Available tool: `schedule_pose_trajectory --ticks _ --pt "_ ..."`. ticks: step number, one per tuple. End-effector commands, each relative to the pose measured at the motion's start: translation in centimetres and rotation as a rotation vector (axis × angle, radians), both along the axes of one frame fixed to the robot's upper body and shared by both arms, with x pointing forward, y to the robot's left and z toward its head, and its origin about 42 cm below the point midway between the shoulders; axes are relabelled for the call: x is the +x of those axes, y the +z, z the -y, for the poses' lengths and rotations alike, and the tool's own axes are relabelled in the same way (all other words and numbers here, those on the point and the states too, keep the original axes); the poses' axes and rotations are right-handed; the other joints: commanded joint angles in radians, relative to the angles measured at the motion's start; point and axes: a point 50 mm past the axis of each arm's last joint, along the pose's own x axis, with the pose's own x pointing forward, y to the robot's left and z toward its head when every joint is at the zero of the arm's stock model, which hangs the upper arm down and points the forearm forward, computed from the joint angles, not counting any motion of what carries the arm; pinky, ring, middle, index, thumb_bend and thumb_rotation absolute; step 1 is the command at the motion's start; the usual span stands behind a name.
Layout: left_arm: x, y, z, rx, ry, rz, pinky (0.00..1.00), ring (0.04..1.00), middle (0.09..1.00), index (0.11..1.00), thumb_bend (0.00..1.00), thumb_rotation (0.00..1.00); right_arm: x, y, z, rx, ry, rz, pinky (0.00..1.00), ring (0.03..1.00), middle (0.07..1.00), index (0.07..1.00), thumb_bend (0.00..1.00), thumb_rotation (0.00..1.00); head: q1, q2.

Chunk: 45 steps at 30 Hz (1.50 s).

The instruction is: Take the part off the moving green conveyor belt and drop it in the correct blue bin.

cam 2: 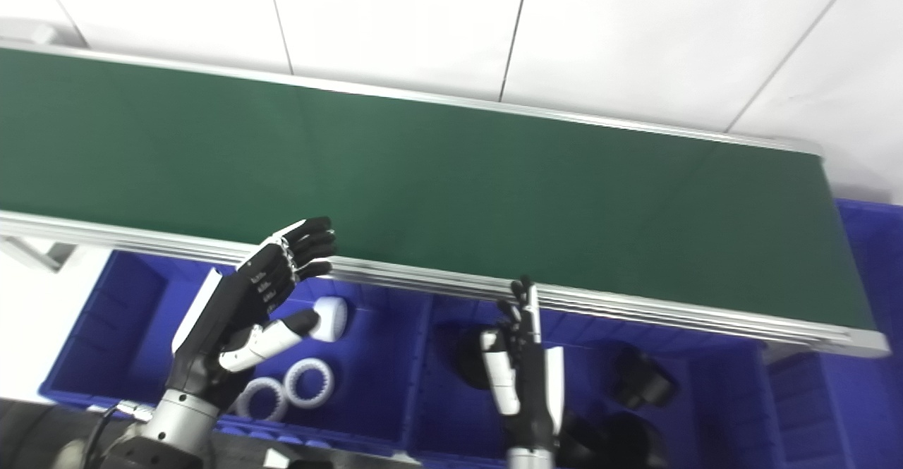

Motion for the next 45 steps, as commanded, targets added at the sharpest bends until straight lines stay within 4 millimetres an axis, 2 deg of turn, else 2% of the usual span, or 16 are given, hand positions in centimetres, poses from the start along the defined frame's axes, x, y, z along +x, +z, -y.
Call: schedule_pose_trajectory --ticks 1,4,8,11,16,22,26,28,31,32,35,36,37,38,42,45 --pt "0.3 -0.4 0.2 0.01 -0.039 -0.006 0.99 0.992 0.993 0.99 0.65 0.68 1.3 1.4 -4.8 0.095 -0.003 0.077 0.84 0.905 0.966 0.998 0.72 1.0 -0.015 -0.006" --pt "0.3 -1.5 0.2 0.036 -0.085 -0.016 1.0 1.0 1.0 0.999 0.68 0.69 1.7 1.1 -5.4 0.101 -0.003 0.071 0.87 0.918 0.984 1.0 0.74 1.0 -0.035 -0.016" --pt "0.3 -2.4 0.1 0.056 -0.111 -0.014 1.0 1.0 1.0 1.0 0.66 0.66 2.1 0.6 -5.7 0.085 -0.001 0.079 0.92 0.929 0.994 1.0 0.77 1.0 -0.048 -0.029" --pt "0.4 -2.8 -0.3 0.077 -0.115 -0.011 1.0 1.0 1.0 1.0 0.65 0.68 2.4 0.3 -5.9 0.093 -0.006 0.089 0.91 0.919 0.987 1.0 0.77 1.0 -0.056 -0.04" --pt "0.8 -3.0 -0.8 0.083 -0.103 0.007 1.0 1.0 1.0 1.0 0.7 0.71 2.6 -0.3 -6.0 0.084 -0.004 0.087 0.91 0.917 0.981 1.0 0.79 1.0 -0.061 -0.058" --pt "1.1 -2.6 -1.5 0.075 -0.06 0.036 1.0 1.0 1.0 1.0 0.67 0.71 2.6 -0.7 -6.0 0.089 -0.005 0.093 0.9 0.92 0.996 1.0 0.77 1.0 -0.06 -0.072" --pt "0.9 -1.7 -2.3 -0.029 -0.021 0.07 1.0 1.0 1.0 1.0 0.59 0.63 2.3 -0.6 -5.7 0.091 -0.003 0.095 0.9 0.923 1.0 1.0 0.76 1.0 -0.017 -0.068" --pt "0.5 -1.1 -2.9 -0.033 0.017 0.105 1.0 1.0 1.0 1.0 0.58 0.68 2.0 -0.5 -5.3 0.085 0.0 0.096 0.9 0.923 1.0 1.0 0.75 1.0 0.013 -0.064" --pt "-0.5 -1.0 -3.7 -0.036 0.096 0.147 1.0 1.0 1.0 1.0 0.49 0.83 1.4 -0.3 -4.6 0.093 -0.001 0.1 0.92 0.926 0.996 1.0 0.74 1.0 0.088 -0.054" --pt "-0.7 -1.3 -3.9 -0.04 0.126 0.151 1.0 1.0 1.0 1.0 0.49 0.89 1.3 -0.3 -4.4 0.097 -0.003 0.099 0.92 0.926 0.994 1.0 0.74 1.0 0.088 -0.054" --pt "-1.0 -3.3 -4.4 -0.049 0.206 0.158 1.0 1.0 1.0 1.0 0.48 0.92 0.8 -0.2 -3.4 0.102 -0.01 0.097 0.9 0.923 0.996 1.0 0.74 1.0 0.179 -0.045" --pt "-1.1 -3.7 -4.4 -0.048 0.219 0.161 1.0 1.0 1.0 1.0 0.47 0.92 0.7 -0.2 -3.2 0.102 -0.011 0.098 0.89 0.921 0.997 1.0 0.74 1.0 0.179 -0.045" --pt "-0.9 -4.2 -4.3 -0.051 0.242 0.155 1.0 1.0 1.0 1.0 0.46 0.93 0.5 -0.1 -2.8 0.099 -0.01 0.103 0.88 0.92 0.997 1.0 0.73 1.0 0.227 -0.042" --pt "-0.7 -4.7 -4.0 -0.06 0.261 0.142 1.0 1.0 1.0 1.0 0.46 0.9 0.3 -0.1 -2.4 0.093 -0.011 0.112 0.87 0.92 0.993 1.0 0.7 1.0 0.244 -0.042" --pt "-0.5 -5.3 -3.1 -0.071 0.303 0.116 1.0 1.0 1.0 1.0 0.47 0.84 -0.4 -0.1 -1.1 0.086 -0.012 0.127 0.87 0.922 0.989 1.0 0.69 1.0 0.304 -0.041" --pt "-0.6 -5.3 -2.5 -0.077 0.304 0.121 1.0 1.0 1.0 1.0 0.38 0.8 -0.8 -0.1 -0.4 0.078 -0.01 0.129 0.89 0.918 0.988 1.0 0.66 1.0 0.33 -0.042"
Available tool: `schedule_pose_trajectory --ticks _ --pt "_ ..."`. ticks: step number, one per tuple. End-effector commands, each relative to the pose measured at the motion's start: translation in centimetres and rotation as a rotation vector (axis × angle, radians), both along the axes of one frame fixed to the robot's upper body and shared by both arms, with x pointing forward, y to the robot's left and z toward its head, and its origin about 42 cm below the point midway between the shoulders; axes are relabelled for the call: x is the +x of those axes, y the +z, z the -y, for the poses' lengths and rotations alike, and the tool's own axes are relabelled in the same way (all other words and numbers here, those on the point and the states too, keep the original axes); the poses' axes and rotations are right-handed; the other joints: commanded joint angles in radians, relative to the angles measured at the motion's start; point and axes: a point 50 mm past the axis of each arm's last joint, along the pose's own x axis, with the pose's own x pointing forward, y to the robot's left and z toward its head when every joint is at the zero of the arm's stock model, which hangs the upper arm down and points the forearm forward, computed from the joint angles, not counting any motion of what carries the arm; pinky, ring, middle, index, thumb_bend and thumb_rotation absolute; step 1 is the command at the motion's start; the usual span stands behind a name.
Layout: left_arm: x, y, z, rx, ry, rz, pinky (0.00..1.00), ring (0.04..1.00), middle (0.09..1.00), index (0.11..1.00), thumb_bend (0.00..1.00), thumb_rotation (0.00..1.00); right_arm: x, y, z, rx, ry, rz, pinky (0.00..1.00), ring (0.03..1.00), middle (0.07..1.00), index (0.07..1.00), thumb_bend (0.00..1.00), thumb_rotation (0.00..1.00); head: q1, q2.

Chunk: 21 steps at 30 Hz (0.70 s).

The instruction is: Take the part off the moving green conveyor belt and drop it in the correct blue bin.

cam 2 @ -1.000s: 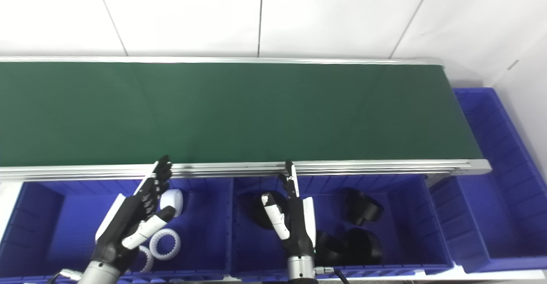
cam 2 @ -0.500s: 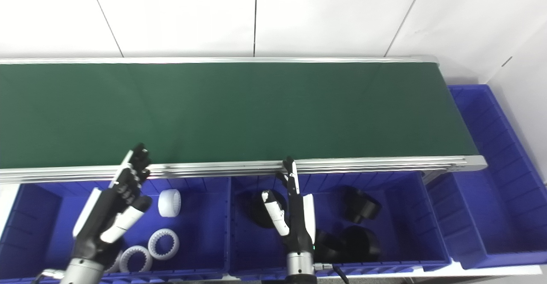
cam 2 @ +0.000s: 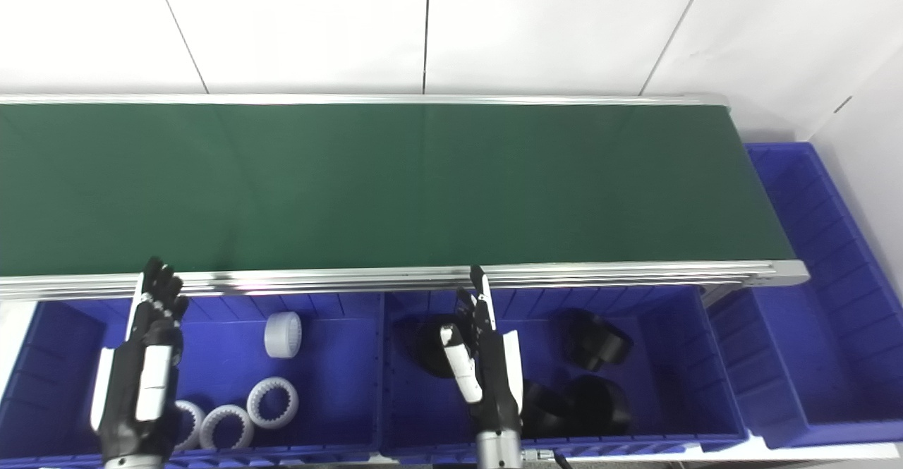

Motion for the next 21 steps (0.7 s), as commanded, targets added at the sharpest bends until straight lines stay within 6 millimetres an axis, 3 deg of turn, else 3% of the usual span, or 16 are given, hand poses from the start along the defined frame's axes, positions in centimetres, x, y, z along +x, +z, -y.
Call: schedule_pose_trajectory --ticks 1,6,12,17,21 --pt "0.0 0.9 0.2 0.005 0.003 0.065 1.0 1.0 1.0 1.0 0.35 0.78 -0.3 1.2 -0.4 0.029 0.004 0.085 0.9 0.91 0.981 0.993 0.66 1.0 0.018 0.001" --pt "-0.2 0.7 0.9 -0.019 -0.017 0.047 1.0 1.0 1.0 1.0 0.37 0.75 -1.1 1.5 0.3 -0.005 -0.01 0.088 0.88 0.881 0.959 0.991 0.67 1.0 0.063 -0.007" --pt "-0.4 0.3 1.1 -0.038 -0.026 0.02 1.0 1.0 1.0 1.0 0.48 0.72 -1.9 1.9 0.5 -0.091 -0.016 0.115 0.85 0.881 0.948 0.977 0.65 1.0 0.082 -0.01" --pt "-0.5 0.2 1.0 -0.036 -0.043 0.013 1.0 1.0 1.0 1.0 0.54 0.72 -2.7 2.0 0.5 -0.127 -0.027 0.127 0.89 0.926 0.979 0.951 0.64 1.0 0.083 -0.011" --pt "-0.7 0.2 0.9 -0.047 -0.047 0.021 1.0 1.0 1.0 1.0 0.47 0.73 -2.9 2.0 0.4 -0.127 -0.036 0.127 0.92 0.943 0.985 0.957 0.67 1.0 0.079 -0.017"
